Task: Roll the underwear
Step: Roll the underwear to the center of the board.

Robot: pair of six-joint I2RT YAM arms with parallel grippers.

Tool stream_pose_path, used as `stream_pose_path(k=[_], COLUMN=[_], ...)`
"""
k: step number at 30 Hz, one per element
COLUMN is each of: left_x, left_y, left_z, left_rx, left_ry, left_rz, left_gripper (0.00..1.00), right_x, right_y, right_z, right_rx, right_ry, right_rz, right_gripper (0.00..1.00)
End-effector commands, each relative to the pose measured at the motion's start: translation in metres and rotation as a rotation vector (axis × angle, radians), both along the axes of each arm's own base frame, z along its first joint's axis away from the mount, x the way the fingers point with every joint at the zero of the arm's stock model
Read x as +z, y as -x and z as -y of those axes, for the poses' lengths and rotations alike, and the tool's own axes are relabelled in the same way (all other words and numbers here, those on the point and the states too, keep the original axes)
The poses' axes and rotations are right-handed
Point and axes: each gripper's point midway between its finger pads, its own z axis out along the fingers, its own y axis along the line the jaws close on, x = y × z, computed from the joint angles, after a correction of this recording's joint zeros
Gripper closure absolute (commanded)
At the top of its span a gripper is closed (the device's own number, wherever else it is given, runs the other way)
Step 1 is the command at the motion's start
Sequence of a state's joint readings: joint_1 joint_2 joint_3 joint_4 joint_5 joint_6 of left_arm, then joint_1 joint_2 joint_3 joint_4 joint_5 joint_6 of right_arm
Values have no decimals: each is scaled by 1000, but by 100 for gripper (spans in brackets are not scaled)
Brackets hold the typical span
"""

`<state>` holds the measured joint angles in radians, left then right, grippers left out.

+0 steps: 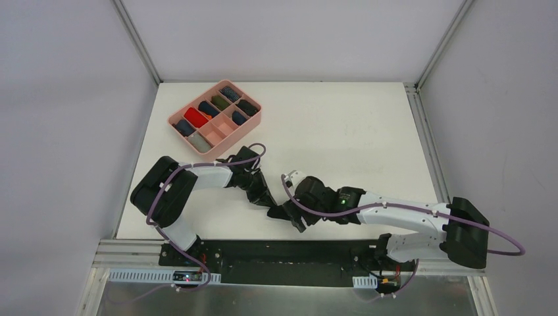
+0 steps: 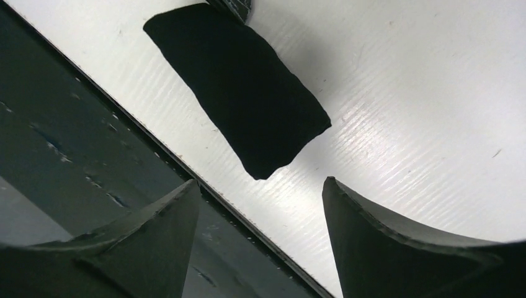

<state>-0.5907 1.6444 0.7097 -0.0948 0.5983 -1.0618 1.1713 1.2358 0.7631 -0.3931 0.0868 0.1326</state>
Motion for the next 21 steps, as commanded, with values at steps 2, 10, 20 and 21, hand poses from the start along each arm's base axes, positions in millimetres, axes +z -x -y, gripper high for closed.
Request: stream_pose_path(k=[2,10,20,21], left_x=[-11,-9,-9,-9], left_y=[10,11,12,12], left_z=[-8,-8,-8,-8], left_rx=[-16,-20,-25,-25], left_ry=[-53,-47,-46,-47], left_rz=[-16,-10,-12,-12], left_gripper=[91,91,91,91], right_x=[17,15,2,0], right_y=[-14,-13,-11,-14], right_z=[-4,-14,-21,-22], right_rx=[147,230,460,465], right_ry=[31,38,176,190], right_rz=[204,254,340,350], right_gripper=[22,15,7,7])
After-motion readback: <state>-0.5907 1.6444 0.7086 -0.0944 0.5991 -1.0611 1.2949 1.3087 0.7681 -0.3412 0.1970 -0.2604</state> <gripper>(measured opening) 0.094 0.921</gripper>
